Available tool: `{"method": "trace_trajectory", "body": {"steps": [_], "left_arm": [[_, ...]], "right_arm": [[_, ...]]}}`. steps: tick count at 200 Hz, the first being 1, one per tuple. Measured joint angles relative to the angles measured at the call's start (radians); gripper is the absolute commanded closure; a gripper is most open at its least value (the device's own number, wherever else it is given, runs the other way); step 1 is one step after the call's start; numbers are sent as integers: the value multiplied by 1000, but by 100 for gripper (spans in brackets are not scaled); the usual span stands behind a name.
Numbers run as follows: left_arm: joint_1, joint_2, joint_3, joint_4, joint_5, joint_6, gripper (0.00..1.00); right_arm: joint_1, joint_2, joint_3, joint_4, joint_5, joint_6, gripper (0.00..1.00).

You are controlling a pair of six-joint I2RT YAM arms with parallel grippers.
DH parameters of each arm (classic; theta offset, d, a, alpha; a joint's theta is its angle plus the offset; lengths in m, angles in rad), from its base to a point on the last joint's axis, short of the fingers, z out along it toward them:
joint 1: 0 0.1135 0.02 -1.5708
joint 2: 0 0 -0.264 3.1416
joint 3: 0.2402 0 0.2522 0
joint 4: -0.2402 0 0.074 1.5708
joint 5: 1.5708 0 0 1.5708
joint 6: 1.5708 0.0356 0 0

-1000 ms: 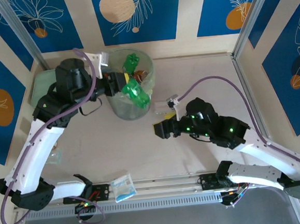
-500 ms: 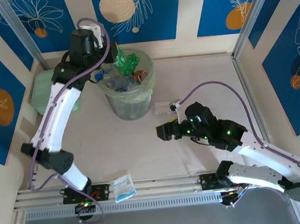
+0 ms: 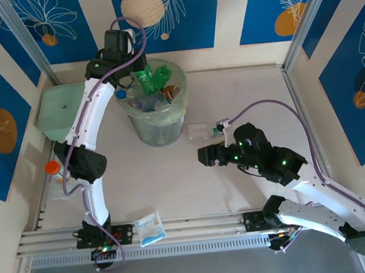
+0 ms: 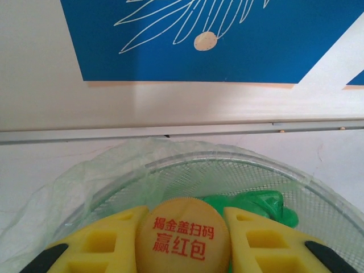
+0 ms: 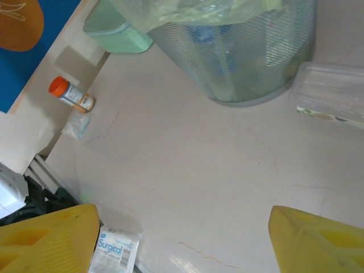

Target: Put the plastic bottles in the bin

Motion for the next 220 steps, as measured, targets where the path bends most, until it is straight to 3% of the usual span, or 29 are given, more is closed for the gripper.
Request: {"method": "trace_trajectory", "body": {"steps": [12, 32, 70, 109, 134, 171, 191, 220], "left_arm": [[0, 0, 1, -2, 0, 0, 80], [0, 0, 0, -3, 1, 3, 78], [0, 3, 1, -38, -1, 29, 42], [0, 11, 0, -90, -1, 23, 27], [0, 7, 12, -98, -1, 20, 27], [0, -29, 51, -105, -1, -5, 35], [0, -67, 57, -97, -2, -14, 45], [14, -87, 76, -56, 7, -33, 76]], "right_arm": [[-28, -5, -3, -17, 6, 14, 21], [-70, -5, -4, -41, 19, 34, 21], [-170, -9, -16, -68, 14, 68, 21], [-177, -25, -18, -85, 13, 85, 21], [-177, -28, -18, -88, 9, 85, 21], [-177, -28, -18, -87, 1, 86, 22], [-177, -28, -18, -87, -2, 87, 24], [-177, -28, -18, -86, -3, 92, 25]]}}
